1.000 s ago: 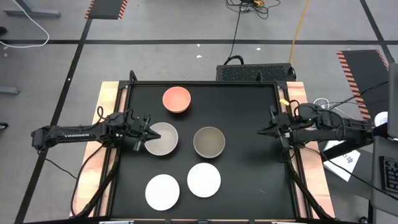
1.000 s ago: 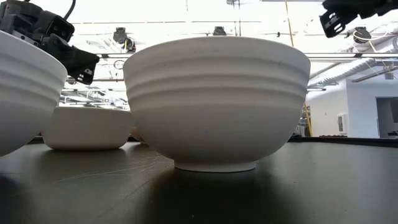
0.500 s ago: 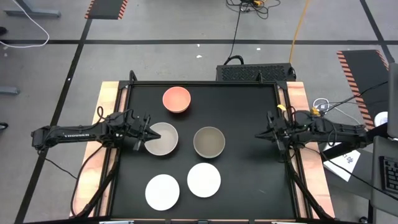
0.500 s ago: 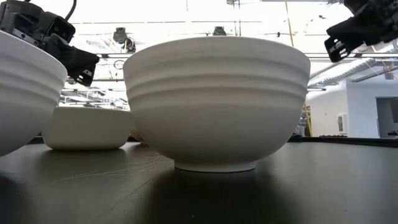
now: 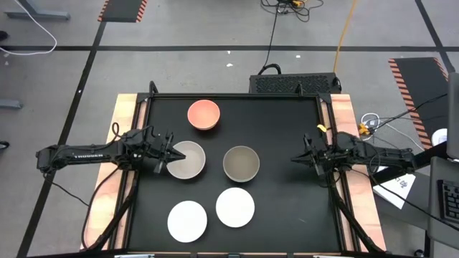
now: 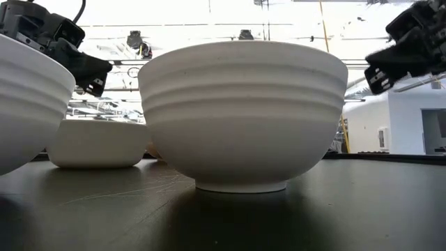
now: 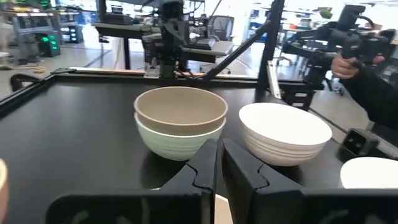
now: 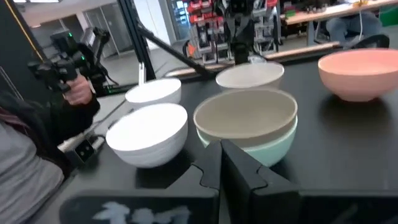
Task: Nest bowls inside each other
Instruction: Stack the orange bowl on top of the brown bowl
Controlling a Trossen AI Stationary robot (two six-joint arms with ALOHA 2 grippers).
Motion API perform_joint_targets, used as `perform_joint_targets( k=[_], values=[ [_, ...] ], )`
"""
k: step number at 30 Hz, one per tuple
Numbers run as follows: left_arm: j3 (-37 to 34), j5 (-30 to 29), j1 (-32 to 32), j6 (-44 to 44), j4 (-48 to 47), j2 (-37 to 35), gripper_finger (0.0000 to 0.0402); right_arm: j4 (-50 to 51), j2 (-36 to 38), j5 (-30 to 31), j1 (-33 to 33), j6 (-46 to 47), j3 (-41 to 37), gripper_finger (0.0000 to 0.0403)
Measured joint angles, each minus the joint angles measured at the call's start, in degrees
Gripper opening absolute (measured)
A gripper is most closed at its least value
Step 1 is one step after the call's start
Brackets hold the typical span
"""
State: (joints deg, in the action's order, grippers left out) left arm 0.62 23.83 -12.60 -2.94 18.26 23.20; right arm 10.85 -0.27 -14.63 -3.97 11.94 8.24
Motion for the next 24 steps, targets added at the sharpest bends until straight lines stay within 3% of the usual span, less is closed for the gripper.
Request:
perform_joint_targets(
  k=[3, 9, 14, 18, 24],
  values=[
    [0.0, -3.6, 0.0, -0.2, 2.1, 0.0, 0.0024, -1.5, 0.0, 0.1, 0.0, -0.5, -1.5, 0.0000],
    [0.0, -20.1, 0.0, -5.7, 9.7, 0.0, 0.0024, -6.8, 0.0, 0.0, 0.0, 0.0, -4.6, 0.0000],
    [2.4, -21.9, 0.0, -3.2, 8.8, 0.0, 0.0031, -7.0, 0.0, -0.3, 0.0, -0.6, -4.7, 0.0000],
    [5.1, -21.0, 0.0, -1.8, 6.9, 0.0, 0.0073, -6.9, 0.0, -0.3, 0.0, -0.6, -4.7, 0.0000],
    [10.4, -23.0, -0.5, 0.8, -0.9, 0.1, 0.0184, -6.6, 0.0, -0.4, 0.0, -0.4, -4.8, 0.0000]
  ],
)
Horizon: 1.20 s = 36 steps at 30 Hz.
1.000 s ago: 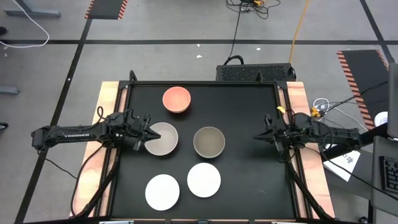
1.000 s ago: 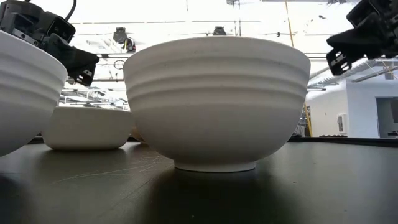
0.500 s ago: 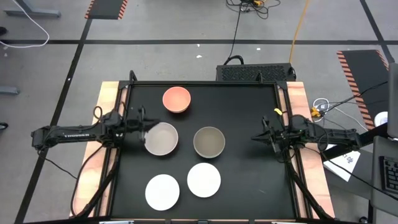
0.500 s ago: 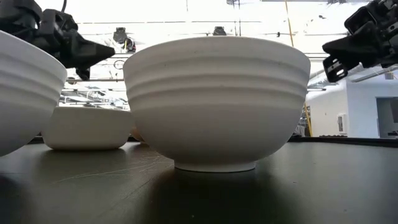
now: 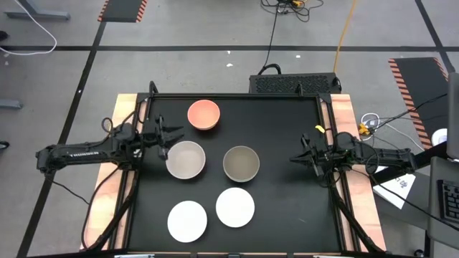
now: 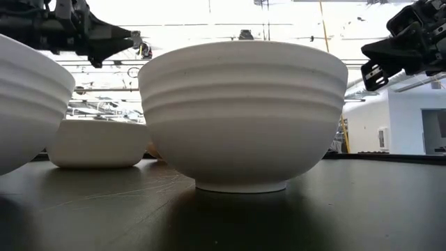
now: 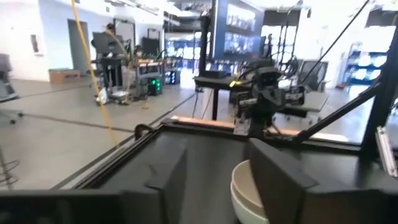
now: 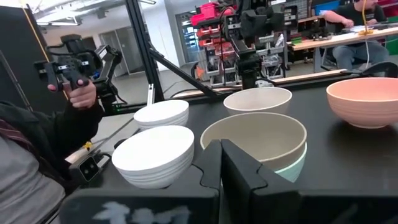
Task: Nest bowls inside each other
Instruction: Stack the orange bowl on top of the brown bowl
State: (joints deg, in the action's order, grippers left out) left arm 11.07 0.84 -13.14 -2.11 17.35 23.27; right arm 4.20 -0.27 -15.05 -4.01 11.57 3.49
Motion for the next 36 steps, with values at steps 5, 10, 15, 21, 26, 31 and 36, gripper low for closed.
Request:
perform_joint_targets(
  k=[5, 10, 15, 21, 26, 31, 36],
  values=[
    [5.8, -2.3, -2.4, 0.9, -10.0, 0.3, 0.0277, 0.1, 0.0, 0.0, 0.0, 0.2, 0.0, 0.0000],
    [12.1, -3.4, -5.9, 0.2, -21.3, 3.2, 0.0337, 0.1, 0.0, -0.1, 0.0, 0.2, -0.1, 0.0000],
    [15.4, -2.8, -10.3, -0.6, -24.1, 8.7, 0.0349, 0.2, -0.6, -0.1, 0.0, 0.2, -0.1, 0.0000],
    [18.0, 2.3, -17.0, -0.6, -24.2, 17.8, 0.0336, 0.2, -2.1, -0.1, 0.0, 0.2, -0.1, 0.0000],
    [21.2, 7.8, -22.3, 0.9, -24.7, 24.7, 0.0333, 0.2, -2.8, -0.1, 0.0, 0.6, -0.1, 0.0000],
    [26.6, 11.7, -27.4, 2.7, -25.8, 30.9, 0.0333, 0.2, -2.9, -0.1, 0.0, 1.0, -0.1, 0.0000],
    [32.2, 15.5, -31.6, 3.2, -28.9, 38.0, 0.0333, 0.2, -2.9, -0.1, 0.0, 0.9, -0.1, 0.0000]
  ],
)
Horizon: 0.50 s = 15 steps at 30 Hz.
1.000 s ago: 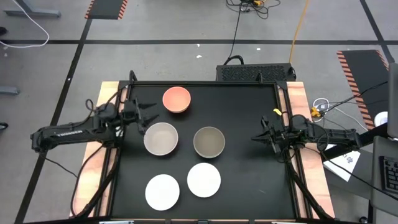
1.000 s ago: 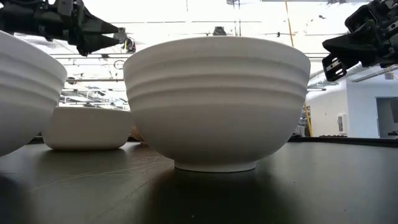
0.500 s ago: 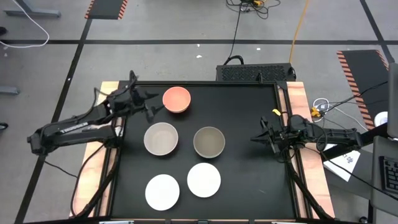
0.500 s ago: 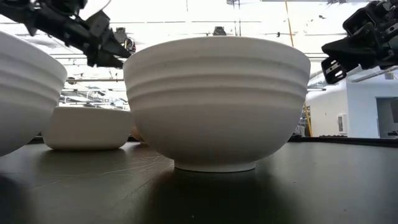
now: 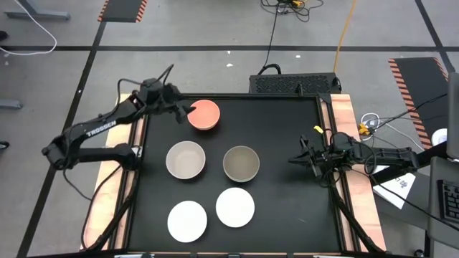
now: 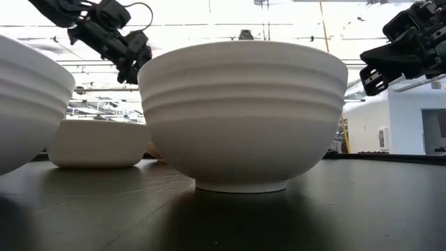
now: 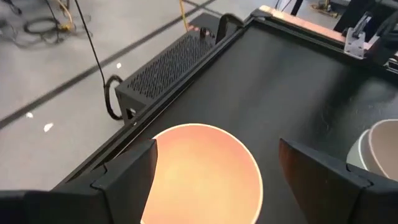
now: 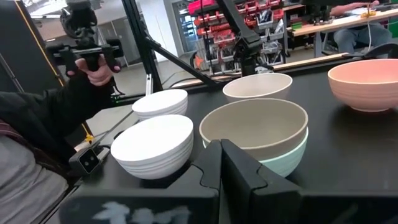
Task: Nest bowls inside each other
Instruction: Stack the orange bowl on top of the brown bowl
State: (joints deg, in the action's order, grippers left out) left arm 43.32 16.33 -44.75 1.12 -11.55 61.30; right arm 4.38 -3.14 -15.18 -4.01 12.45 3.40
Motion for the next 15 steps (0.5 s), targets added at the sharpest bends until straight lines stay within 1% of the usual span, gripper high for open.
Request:
perform_joint_targets(
  k=[4, 7, 15],
  values=[
    [4.2, 1.8, -2.5, 0.6, -3.0, 6.0, 0.0333, 0.0, 0.0, 0.0, 0.0, 0.0, 0.0, 0.0000],
    [7.4, 1.8, -3.7, 0.8, -5.3, 9.7, 0.0333, 0.0, 0.0, 0.0, 0.0, 0.1, 0.0, 0.0000],
    [14.3, 1.7, -5.3, 5.4, -12.3, 16.3, 0.0333, 0.0, -0.1, 0.0, 0.0, 0.4, 0.0, 0.0000]
  ],
)
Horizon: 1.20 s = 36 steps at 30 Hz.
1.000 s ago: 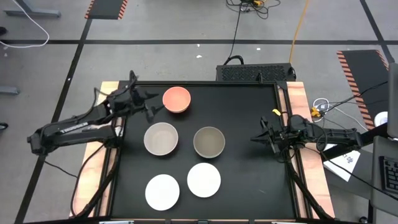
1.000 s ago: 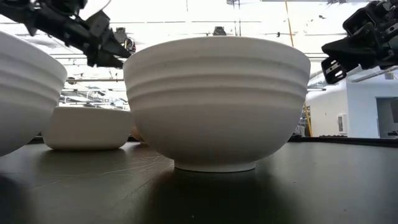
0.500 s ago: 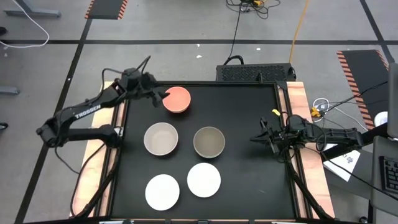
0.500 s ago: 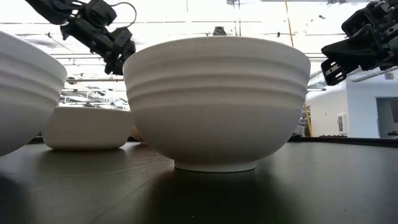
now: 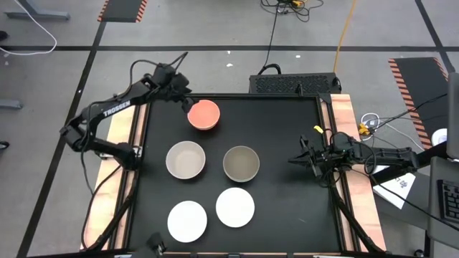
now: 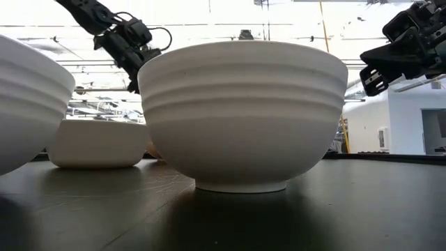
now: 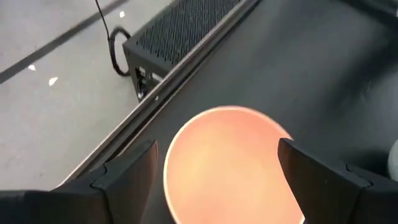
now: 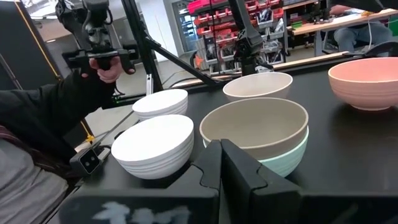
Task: Nest bowls inside each other
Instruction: Stack the orange bowl on top of the brown bowl
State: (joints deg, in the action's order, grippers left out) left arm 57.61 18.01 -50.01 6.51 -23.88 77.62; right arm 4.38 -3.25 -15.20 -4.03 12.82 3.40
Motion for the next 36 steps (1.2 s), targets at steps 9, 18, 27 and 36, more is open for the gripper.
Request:
perform_joint_targets(
  k=[9, 18, 27, 36],
  values=[
    [6.3, -3.2, -0.3, 5.4, -8.3, 6.8, 0.0333, 0.0, -0.1, 0.0, 0.0, 0.0, 0.0, 0.0000],
    [8.6, -3.4, -0.2, 6.7, -10.5, 12.6, 0.0333, 0.0, -0.4, 0.0, 0.0, 0.0, 0.0, 0.0000],
    [8.6, -3.4, -0.2, 6.7, -11.0, 15.4, 0.0333, 0.0, -2.2, 0.0, 0.0, 0.0, 0.0, 0.0000],
    [8.6, -3.1, -0.2, 6.5, -11.6, 18.6, 0.0333, 0.0, -2.4, 0.0, 0.0, 0.0, 0.0, 0.0000]
  ],
)
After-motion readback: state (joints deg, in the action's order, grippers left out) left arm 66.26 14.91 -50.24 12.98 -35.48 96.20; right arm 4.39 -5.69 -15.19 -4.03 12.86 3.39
